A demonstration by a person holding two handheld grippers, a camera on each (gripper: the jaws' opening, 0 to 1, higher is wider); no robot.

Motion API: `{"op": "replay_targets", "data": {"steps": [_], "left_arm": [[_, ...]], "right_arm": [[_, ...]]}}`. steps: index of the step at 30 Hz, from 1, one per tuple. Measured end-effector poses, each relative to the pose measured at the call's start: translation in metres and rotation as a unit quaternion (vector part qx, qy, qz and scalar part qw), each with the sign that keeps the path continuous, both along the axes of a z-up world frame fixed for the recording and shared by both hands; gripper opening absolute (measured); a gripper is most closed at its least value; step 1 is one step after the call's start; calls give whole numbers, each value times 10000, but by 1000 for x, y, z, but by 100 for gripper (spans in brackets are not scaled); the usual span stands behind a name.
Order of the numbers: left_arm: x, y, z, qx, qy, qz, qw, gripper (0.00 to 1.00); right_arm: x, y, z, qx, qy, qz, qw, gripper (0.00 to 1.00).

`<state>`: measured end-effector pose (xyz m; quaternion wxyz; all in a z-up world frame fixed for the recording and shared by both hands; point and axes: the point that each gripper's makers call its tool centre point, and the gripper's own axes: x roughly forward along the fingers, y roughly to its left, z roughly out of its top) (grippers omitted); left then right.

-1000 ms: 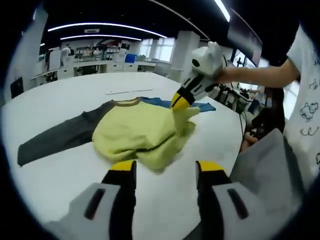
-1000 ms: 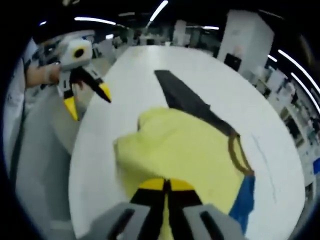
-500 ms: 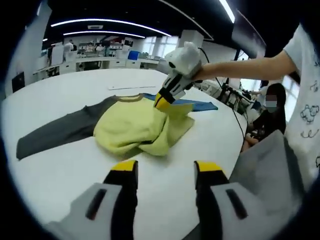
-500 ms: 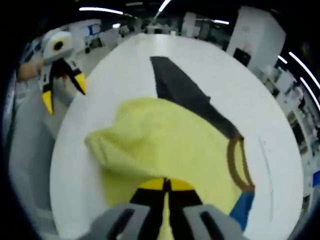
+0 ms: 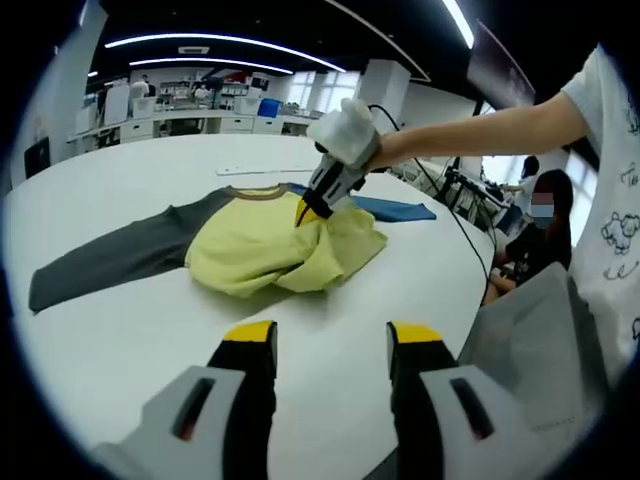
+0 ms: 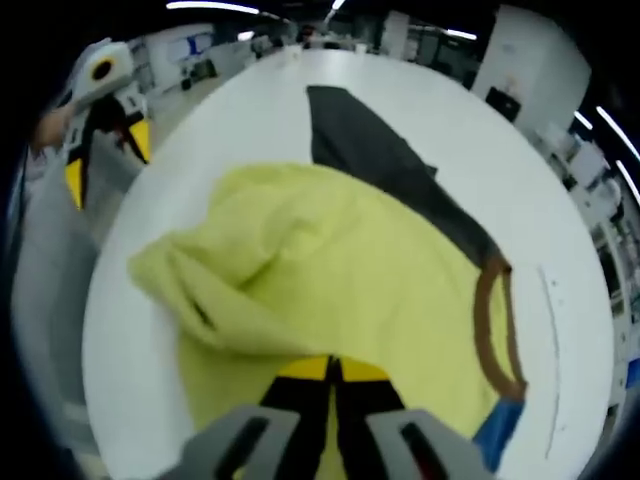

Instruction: Fold the garment on the visible template until the final outline fits inside the template.

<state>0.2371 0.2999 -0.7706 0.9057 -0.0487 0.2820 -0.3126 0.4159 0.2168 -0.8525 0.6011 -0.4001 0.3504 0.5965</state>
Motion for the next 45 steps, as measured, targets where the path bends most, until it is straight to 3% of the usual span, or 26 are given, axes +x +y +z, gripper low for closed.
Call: {"op": "replay_targets", "data": {"steps": [7,13,17,21,24,26,30,36,43,45], "left_arm": [[-1,-2,-2,-13,15,10,10000,41],[-1,-3,-1,-57,-9,27,10000,41],[-1,-3,0,-49,-13,29,10000,41],[-1,-4,-1,-51,-10,18,10000,42],[-1,-4,-1,-40,-25,4,10000,42],[-1,-4,-1,-47,-25,10,10000,42],[-2,-5,-1,-59,-29,3,10000,43],[-2,-5,0,-88,-36,0,10000,43],[-2,-5,0,-97,-44,-11,9999,43],[-1,-4,1,-95,-59,10,9999,43]], "right_arm": [[5,-1,5,107,61,-260,9996,0],[10,-1,22,592,-27,-661,9961,1],[8,-1,39,1026,117,-993,9897,11],[5,-5,50,1459,253,-1390,9792,29],[3,-12,54,1554,258,-1541,9754,36],[2,-18,58,1751,236,-1778,9681,40],[1,-34,61,1953,259,-2287,9534,62],[3,-60,64,2187,405,-2956,9291,78],[-6,-94,58,2199,467,-3484,9100,72],[-12,-103,52,2122,478,-3588,9077,63]]}}
